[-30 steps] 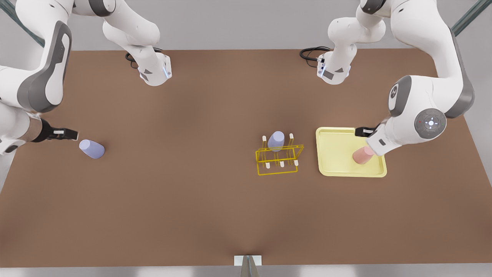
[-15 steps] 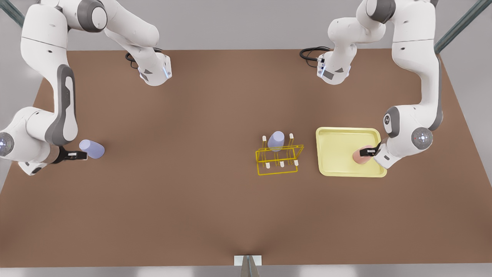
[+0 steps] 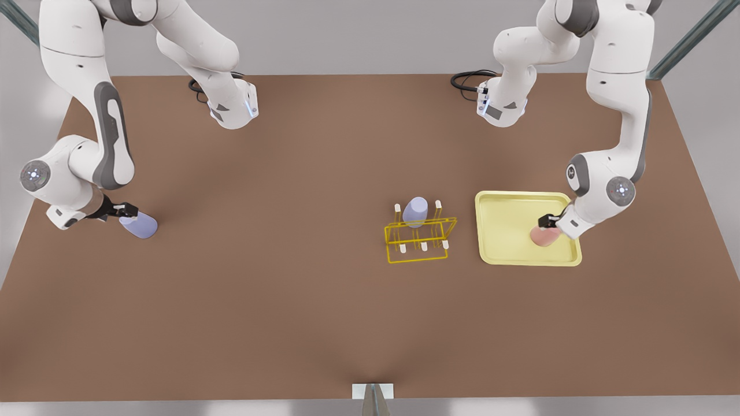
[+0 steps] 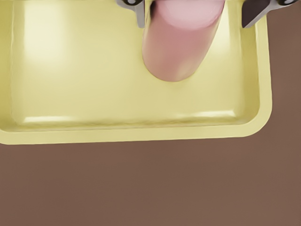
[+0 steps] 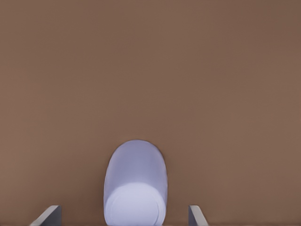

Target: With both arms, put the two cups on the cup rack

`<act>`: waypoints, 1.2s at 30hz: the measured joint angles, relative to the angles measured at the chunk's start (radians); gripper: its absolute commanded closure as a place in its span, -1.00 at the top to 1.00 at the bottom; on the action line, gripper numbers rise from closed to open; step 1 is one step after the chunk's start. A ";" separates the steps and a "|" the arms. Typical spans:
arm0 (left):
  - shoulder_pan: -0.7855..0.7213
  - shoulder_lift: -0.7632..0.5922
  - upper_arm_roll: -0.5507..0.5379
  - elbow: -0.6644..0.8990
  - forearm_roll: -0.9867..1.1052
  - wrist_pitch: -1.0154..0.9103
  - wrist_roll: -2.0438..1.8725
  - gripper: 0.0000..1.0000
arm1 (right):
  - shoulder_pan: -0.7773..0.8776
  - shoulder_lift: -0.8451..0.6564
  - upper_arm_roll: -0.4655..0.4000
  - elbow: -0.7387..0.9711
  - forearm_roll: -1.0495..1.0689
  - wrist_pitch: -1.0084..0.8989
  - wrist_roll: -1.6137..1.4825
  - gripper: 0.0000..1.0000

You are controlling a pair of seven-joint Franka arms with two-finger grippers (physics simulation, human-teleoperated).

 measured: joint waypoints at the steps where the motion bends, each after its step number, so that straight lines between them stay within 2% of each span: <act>1: 0.001 0.002 0.000 -0.005 0.000 0.011 0.006 1.00 | -0.006 0.003 -0.001 -0.015 0.000 0.015 -0.004 1.00; 15: -0.007 0.060 0.000 -0.028 -0.002 0.073 0.056 1.00 | -0.030 0.119 -0.009 -0.043 -0.001 0.158 -0.042 1.00; 17: -0.008 0.061 0.000 -0.027 0.000 0.074 0.058 0.77 | -0.033 0.133 -0.010 -0.043 -0.001 0.173 -0.046 1.00; 19: -0.008 0.061 0.000 -0.027 0.003 0.073 0.058 0.67 | -0.032 0.141 -0.010 -0.043 -0.001 0.183 -0.049 1.00; 36: -0.018 0.019 -0.017 0.004 0.002 -0.026 0.041 0.65 | -0.023 0.149 -0.009 -0.056 -0.003 0.200 -0.070 1.00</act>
